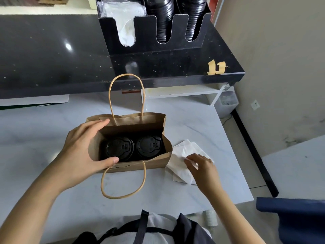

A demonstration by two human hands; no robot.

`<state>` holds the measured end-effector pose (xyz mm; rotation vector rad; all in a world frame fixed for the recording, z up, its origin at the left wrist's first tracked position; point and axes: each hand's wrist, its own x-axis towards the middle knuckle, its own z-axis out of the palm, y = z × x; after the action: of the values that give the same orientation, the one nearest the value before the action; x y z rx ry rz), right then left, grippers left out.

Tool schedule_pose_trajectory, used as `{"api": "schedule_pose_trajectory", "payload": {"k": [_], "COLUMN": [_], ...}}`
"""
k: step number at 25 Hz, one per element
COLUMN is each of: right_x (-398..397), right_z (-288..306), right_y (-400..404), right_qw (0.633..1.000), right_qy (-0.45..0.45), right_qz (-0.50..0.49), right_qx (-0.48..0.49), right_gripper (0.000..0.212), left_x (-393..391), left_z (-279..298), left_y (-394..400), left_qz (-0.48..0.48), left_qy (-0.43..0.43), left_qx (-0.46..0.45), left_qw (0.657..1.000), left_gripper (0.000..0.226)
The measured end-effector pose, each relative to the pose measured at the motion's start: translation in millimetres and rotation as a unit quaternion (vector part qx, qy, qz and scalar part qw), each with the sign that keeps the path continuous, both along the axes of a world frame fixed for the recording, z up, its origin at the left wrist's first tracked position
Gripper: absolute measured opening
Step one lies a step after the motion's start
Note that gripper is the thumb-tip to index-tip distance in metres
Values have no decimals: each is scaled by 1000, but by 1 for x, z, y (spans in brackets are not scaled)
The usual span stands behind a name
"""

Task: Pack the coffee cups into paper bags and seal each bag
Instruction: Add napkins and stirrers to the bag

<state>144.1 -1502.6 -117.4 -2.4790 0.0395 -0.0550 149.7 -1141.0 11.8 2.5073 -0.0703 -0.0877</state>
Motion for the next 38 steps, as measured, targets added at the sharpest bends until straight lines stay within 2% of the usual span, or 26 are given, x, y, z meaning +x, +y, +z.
{"api": "schedule_pose_trajectory", "payload": {"k": [4, 6, 8, 10, 13, 15, 17, 20, 25, 28, 31, 34, 35, 38], "right_x": [7, 10, 12, 13, 9, 7, 2, -7, -4, -4, -10, -10, -10, -7], "right_z": [5, 8, 11, 13, 15, 11, 3, -10, -19, -20, -22, -24, -23, -13], "right_y": [-9, -11, -14, -16, -12, -6, 1, 6, 5, 15, 26, 27, 26, 24], "right_qw": [990, 984, 983, 990, 999, 989, 976, 963, 947, 946, 952, 948, 949, 983], "right_qy": [26, 21, 2, -20, -37, -43, -26, -22, -108, -137, -112, -131, -130, -88], "right_qz": [-93, -111, -118, -96, 17, 108, 173, 213, 206, 181, 154, 169, 171, 94], "right_qx": [106, 138, 140, 96, -10, -92, -130, -162, -222, -230, -239, -236, -231, -134], "right_gripper": [7, 15, 15, 14, 42, 56, 53, 44, 34, 14, 30, 17, 19, 16], "left_x": [0, 0, 0, 0, 0, 0, 1, 2, 2, 3, 3, 2, 2, 2], "left_z": [-1, -1, -1, -1, -2, -2, -3, -3, -6, -6, -5, -4, -4, -4], "left_y": [0, 0, 0, -1, -1, 0, 0, 1, 3, 3, 2, 2, 1, 2], "left_qz": [-3, -3, -3, -4, -3, -6, -7, -12, -20, -20, -20, -19, -19, -17], "left_qy": [-2, -5, -8, -10, -8, -9, -10, -13, -19, -20, -21, -21, -22, -23], "left_qx": [4, 5, 6, 6, 3, 1, 0, -4, -1, 3, 3, 1, 1, 4], "left_qw": [1000, 1000, 1000, 1000, 1000, 1000, 1000, 1000, 1000, 1000, 1000, 1000, 1000, 1000], "left_gripper": [102, 101, 101, 100, 99, 99, 98, 96, 87, 84, 82, 80, 80, 80]}}
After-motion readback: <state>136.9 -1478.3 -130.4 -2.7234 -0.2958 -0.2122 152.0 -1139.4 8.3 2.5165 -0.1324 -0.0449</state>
